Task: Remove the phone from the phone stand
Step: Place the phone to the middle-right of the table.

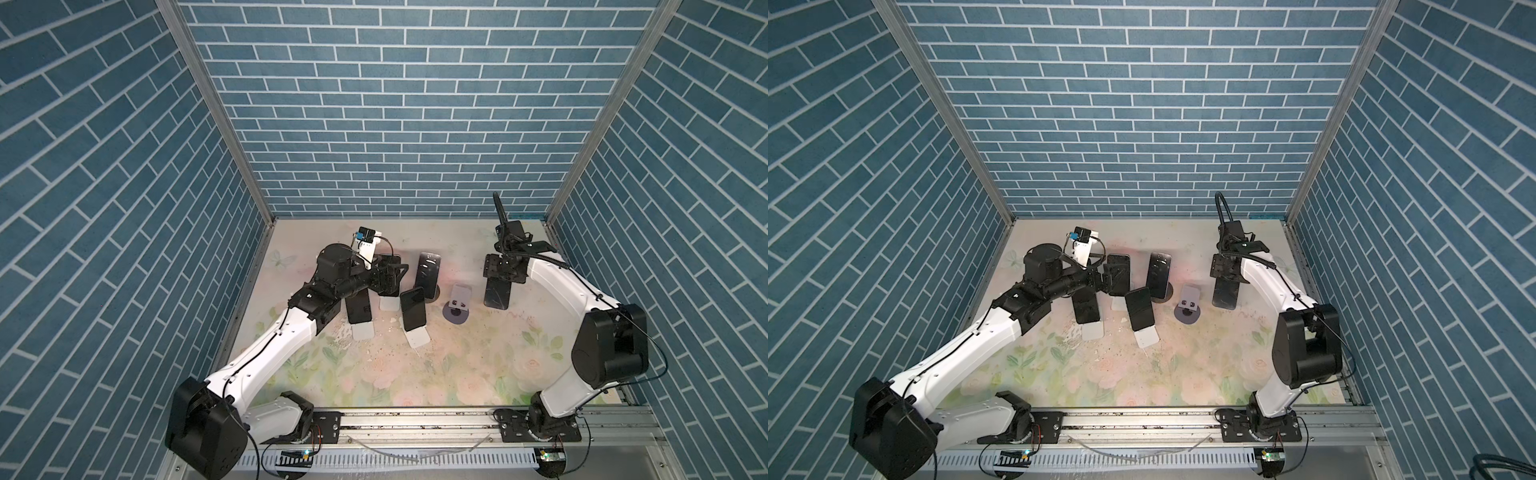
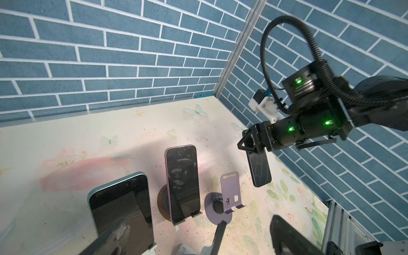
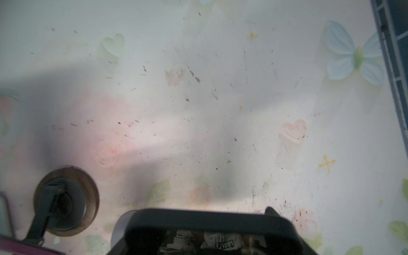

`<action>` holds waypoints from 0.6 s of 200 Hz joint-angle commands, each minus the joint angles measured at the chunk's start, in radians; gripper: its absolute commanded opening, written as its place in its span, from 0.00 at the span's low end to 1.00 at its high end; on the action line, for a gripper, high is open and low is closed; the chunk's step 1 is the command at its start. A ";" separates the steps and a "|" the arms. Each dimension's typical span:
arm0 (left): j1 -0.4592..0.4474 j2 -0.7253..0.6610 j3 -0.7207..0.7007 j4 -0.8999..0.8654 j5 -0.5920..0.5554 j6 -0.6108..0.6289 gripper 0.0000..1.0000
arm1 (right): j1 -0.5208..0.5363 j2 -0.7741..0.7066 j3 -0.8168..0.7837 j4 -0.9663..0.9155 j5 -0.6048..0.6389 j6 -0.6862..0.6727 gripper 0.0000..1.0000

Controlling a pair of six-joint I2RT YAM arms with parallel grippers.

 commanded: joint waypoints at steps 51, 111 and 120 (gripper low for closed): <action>-0.006 0.000 0.007 0.027 -0.037 -0.005 1.00 | -0.055 0.121 -0.030 0.092 -0.071 -0.092 0.47; -0.006 0.027 0.008 0.031 -0.078 0.012 1.00 | -0.064 0.195 0.008 0.162 -0.101 -0.207 0.48; -0.006 0.033 0.009 0.031 -0.080 0.012 0.99 | -0.064 0.207 0.021 0.165 -0.112 -0.217 0.48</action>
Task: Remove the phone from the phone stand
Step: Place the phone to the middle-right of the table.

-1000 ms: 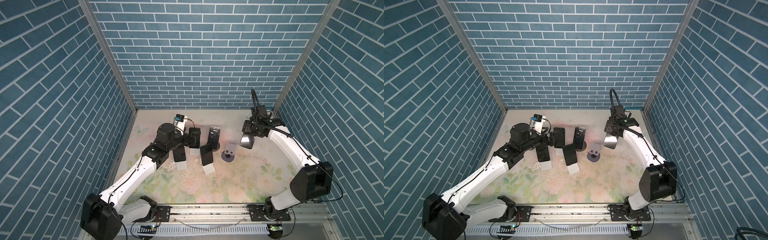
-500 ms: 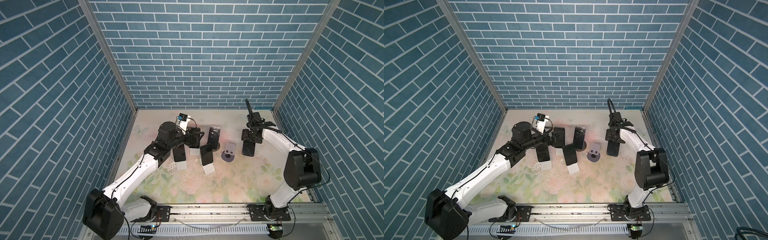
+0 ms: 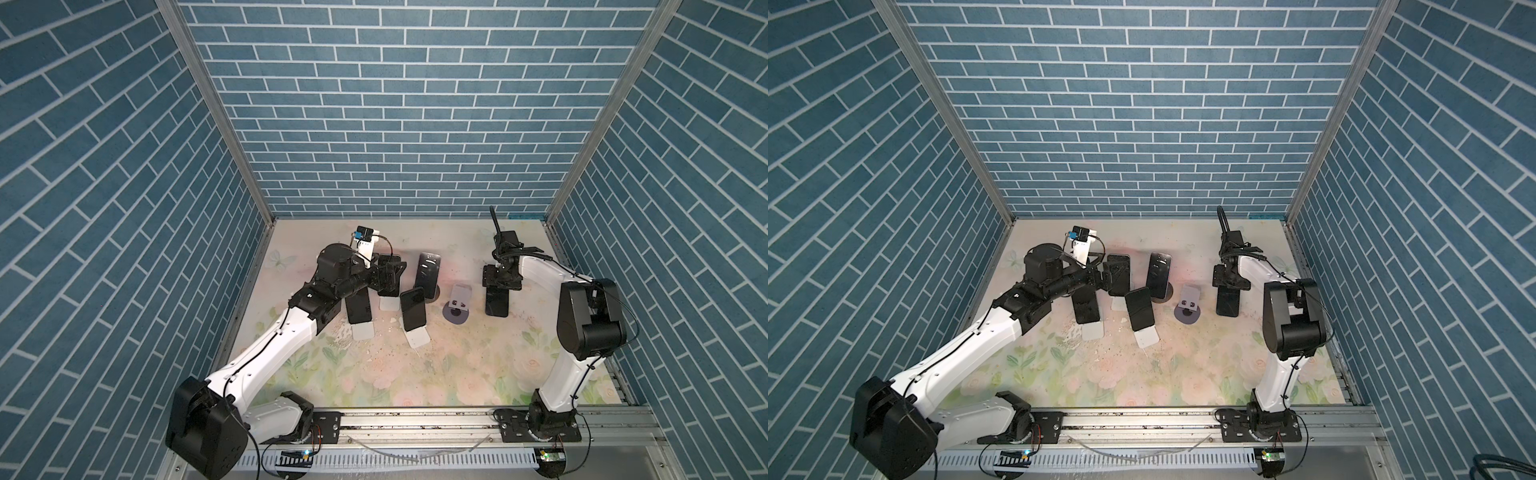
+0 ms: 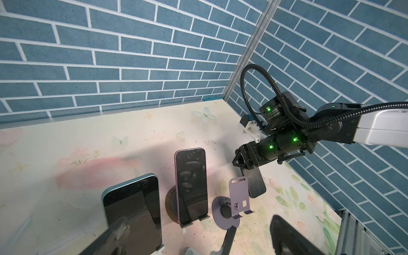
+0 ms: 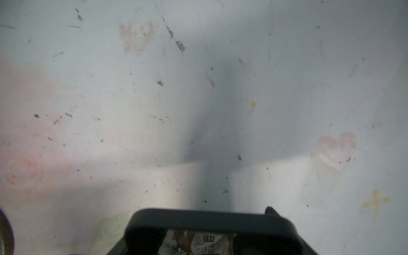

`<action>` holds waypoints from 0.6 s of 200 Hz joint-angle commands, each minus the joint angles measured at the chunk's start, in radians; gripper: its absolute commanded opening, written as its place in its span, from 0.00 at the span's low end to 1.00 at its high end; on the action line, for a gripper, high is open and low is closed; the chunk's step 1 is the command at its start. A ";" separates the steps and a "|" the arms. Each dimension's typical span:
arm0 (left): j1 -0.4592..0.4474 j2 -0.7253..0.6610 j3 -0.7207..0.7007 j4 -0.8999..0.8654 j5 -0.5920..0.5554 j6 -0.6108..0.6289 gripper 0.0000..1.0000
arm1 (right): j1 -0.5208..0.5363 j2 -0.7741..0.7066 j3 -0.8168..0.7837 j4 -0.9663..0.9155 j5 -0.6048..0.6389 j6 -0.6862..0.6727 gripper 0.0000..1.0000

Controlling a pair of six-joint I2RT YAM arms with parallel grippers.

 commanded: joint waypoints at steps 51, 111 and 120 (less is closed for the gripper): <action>-0.006 0.030 0.003 0.042 -0.042 0.006 1.00 | -0.005 0.094 0.112 0.045 -0.071 -0.100 0.49; -0.007 0.009 -0.019 0.051 -0.073 0.011 1.00 | -0.005 0.155 0.171 0.014 -0.042 -0.081 0.50; -0.006 0.005 -0.023 0.053 -0.076 0.012 1.00 | -0.004 0.161 0.174 0.013 -0.038 -0.077 0.50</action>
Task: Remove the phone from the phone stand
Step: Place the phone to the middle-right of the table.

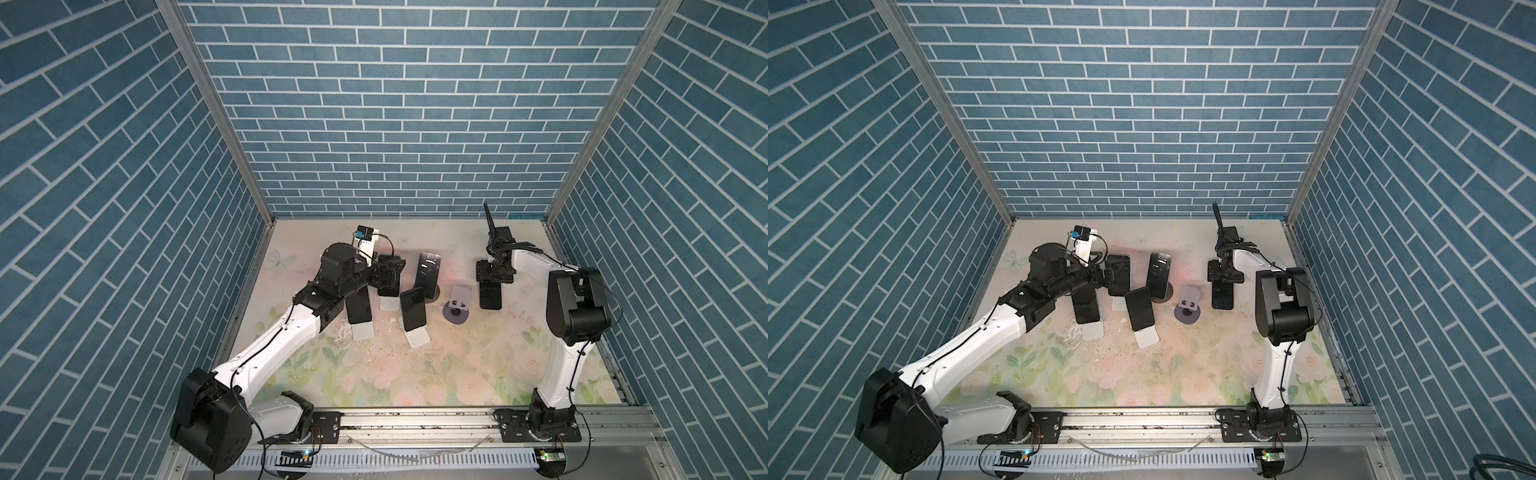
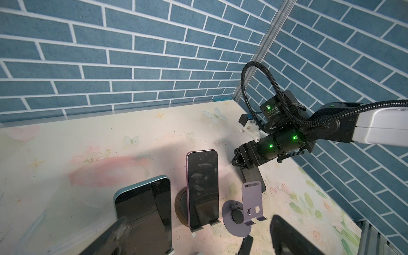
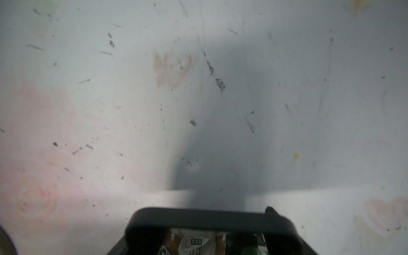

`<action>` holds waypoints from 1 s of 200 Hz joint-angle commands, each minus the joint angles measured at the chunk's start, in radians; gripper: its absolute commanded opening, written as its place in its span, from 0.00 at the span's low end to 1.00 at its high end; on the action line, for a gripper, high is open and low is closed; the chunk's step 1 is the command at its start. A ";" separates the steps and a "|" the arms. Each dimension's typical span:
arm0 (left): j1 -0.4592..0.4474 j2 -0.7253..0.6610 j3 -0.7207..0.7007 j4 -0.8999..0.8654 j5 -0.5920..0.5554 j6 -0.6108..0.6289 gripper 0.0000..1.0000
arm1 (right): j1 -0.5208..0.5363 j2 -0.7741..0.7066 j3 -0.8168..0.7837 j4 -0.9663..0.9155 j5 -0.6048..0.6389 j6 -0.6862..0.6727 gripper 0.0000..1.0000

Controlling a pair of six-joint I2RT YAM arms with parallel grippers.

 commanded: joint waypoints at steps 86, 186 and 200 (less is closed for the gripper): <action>-0.006 -0.055 -0.054 0.051 -0.047 0.005 1.00 | -0.001 0.095 0.087 -0.064 0.036 -0.004 0.51; -0.006 -0.064 -0.064 0.037 -0.068 0.021 1.00 | -0.001 0.154 0.126 -0.098 0.026 0.021 0.54; -0.007 -0.066 -0.066 0.036 -0.072 0.024 0.99 | -0.001 0.157 0.128 -0.101 0.024 0.024 0.54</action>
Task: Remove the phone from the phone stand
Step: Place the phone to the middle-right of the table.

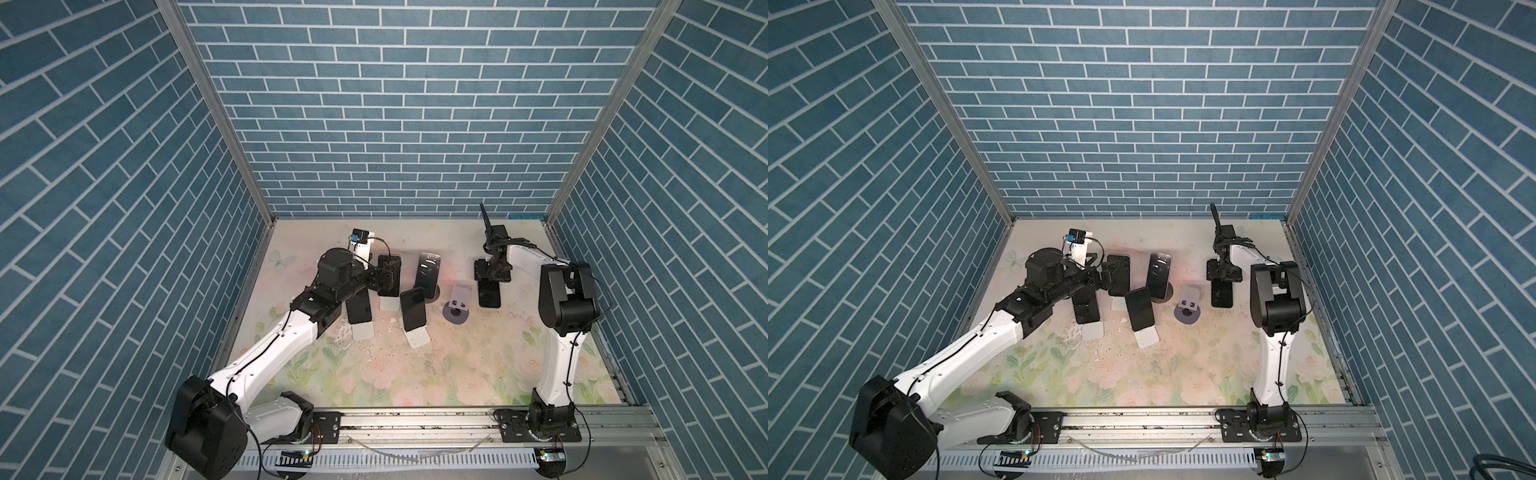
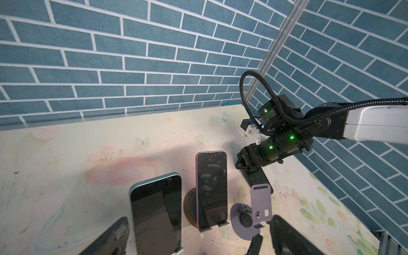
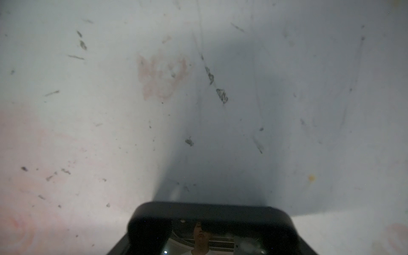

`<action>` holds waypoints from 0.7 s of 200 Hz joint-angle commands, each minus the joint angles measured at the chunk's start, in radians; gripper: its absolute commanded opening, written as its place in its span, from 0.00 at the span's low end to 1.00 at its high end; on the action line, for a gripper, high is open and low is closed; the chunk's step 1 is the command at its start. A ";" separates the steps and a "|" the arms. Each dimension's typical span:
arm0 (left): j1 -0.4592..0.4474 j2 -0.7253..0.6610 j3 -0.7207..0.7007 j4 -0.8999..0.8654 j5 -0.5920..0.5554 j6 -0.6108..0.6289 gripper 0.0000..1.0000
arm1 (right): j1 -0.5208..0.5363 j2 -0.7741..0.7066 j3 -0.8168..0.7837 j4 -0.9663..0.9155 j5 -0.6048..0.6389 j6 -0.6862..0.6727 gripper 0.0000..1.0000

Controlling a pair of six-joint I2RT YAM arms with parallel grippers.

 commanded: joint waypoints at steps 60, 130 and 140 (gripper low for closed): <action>-0.007 -0.031 -0.017 -0.004 -0.029 0.031 1.00 | -0.001 0.050 0.005 -0.033 0.010 0.023 0.58; -0.006 -0.047 -0.018 -0.020 -0.050 0.048 1.00 | -0.001 0.057 0.003 -0.042 -0.005 0.020 0.63; -0.006 -0.048 -0.017 -0.020 -0.049 0.050 1.00 | 0.000 0.059 0.006 -0.048 -0.006 0.018 0.63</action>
